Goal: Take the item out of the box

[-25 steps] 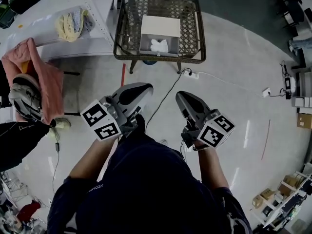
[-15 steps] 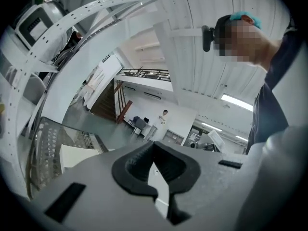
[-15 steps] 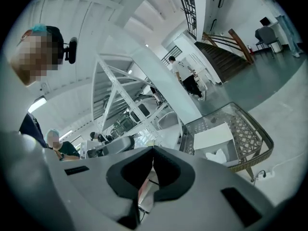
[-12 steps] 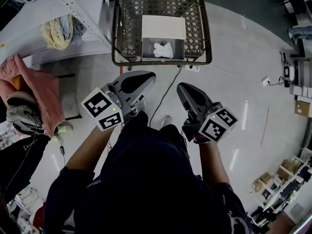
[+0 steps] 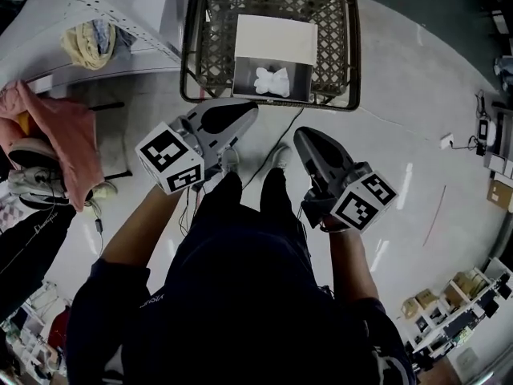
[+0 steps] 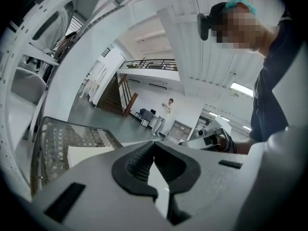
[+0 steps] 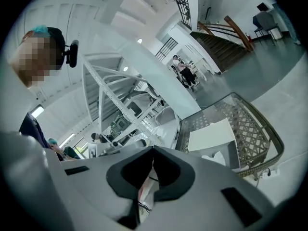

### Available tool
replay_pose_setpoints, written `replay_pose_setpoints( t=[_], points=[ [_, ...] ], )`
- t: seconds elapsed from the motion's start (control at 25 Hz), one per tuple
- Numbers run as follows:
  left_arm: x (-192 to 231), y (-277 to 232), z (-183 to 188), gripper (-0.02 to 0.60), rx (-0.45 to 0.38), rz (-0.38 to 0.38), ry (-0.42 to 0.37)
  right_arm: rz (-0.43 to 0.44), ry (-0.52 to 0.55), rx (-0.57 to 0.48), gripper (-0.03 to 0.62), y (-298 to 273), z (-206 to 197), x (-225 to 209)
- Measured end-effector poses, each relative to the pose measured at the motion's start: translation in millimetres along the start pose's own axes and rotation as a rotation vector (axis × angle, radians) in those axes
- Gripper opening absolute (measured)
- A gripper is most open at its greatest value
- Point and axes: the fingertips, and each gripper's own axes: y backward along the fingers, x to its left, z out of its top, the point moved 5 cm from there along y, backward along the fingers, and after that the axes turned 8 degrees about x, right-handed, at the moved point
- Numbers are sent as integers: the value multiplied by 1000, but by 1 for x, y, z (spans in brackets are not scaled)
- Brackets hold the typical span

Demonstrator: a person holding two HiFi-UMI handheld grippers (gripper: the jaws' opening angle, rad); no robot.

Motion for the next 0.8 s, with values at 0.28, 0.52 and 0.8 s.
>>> replay_pose_setpoints(
  t=[0.28, 0.52, 0.8],
  points=[
    [36, -50, -12, 8, 66, 42, -49, 38, -31, 51, 25, -10, 8, -50],
    [65, -88, -33, 11, 183, 54, -120, 48, -44, 92, 25, -17, 13, -79],
    [105, -128, -71, 57, 364, 47, -235, 50, -79, 124, 25, -31, 12, -111]
  ],
)
